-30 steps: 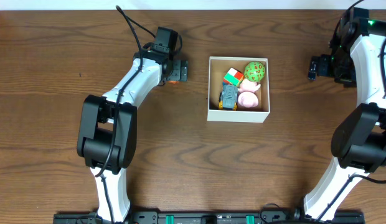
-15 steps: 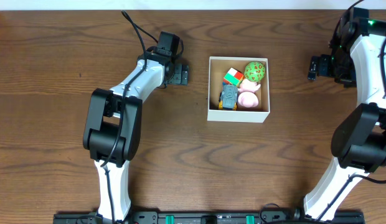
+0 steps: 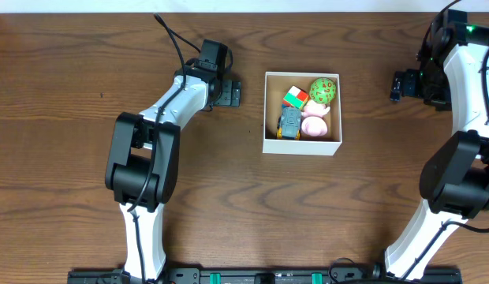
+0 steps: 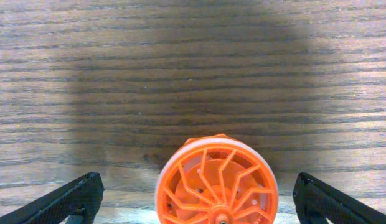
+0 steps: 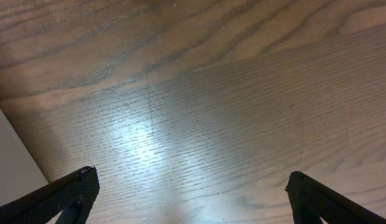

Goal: Pack container
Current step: 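Position the left gripper over the orange lid and lower it, then close the left gripper on the orange lid's rim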

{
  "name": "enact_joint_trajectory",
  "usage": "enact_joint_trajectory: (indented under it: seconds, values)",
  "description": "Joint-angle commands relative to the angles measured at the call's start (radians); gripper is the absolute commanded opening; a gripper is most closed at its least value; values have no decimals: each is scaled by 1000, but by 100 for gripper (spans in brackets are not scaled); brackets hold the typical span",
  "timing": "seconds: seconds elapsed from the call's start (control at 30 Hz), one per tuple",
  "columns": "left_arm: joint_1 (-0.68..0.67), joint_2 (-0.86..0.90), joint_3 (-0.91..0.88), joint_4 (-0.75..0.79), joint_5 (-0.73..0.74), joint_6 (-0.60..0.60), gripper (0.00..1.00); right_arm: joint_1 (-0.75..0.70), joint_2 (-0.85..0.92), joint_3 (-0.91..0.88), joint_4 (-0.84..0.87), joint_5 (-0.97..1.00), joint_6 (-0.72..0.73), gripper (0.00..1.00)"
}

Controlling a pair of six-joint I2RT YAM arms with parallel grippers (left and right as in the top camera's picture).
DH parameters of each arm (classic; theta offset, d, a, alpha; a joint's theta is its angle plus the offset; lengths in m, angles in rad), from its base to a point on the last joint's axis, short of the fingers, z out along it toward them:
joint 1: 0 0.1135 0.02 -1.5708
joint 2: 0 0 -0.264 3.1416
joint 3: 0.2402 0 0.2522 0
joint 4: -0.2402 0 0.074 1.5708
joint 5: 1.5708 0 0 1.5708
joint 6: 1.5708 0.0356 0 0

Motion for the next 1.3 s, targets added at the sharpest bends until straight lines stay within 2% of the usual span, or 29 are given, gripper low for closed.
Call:
enact_joint_trajectory:
  seconds: [0.0,0.13,0.17,0.23,0.4,0.6,0.87,1.27]
  values:
    - [-2,30,0,1,6,-5,98,-3,-6,-2,-1,-1,-9,99]
    - [-2,30,0,1,6,-5,95,-3,-6,-2,-1,0,-9,99]
    - [-2,30,0,0,6,-5,89,-3,-6,-2,-1,-1,-9,99]
    - [-2,31,0,-2,6,-5,84,-3,-6,-2,-1,-1,-9,99]
    - [-2,30,0,-2,6,-5,79,-3,-6,-2,-1,-1,-9,99]
    - [-1,30,0,29,3,3,77,-3,-6,-2,-1,0,-9,99]
    - [-1,30,0,36,3,3,60,-3,-6,-2,-1,-1,-9,99]
    - [-2,11,1,20,3,4,59,-3,-6,-2,-1,0,-9,99]
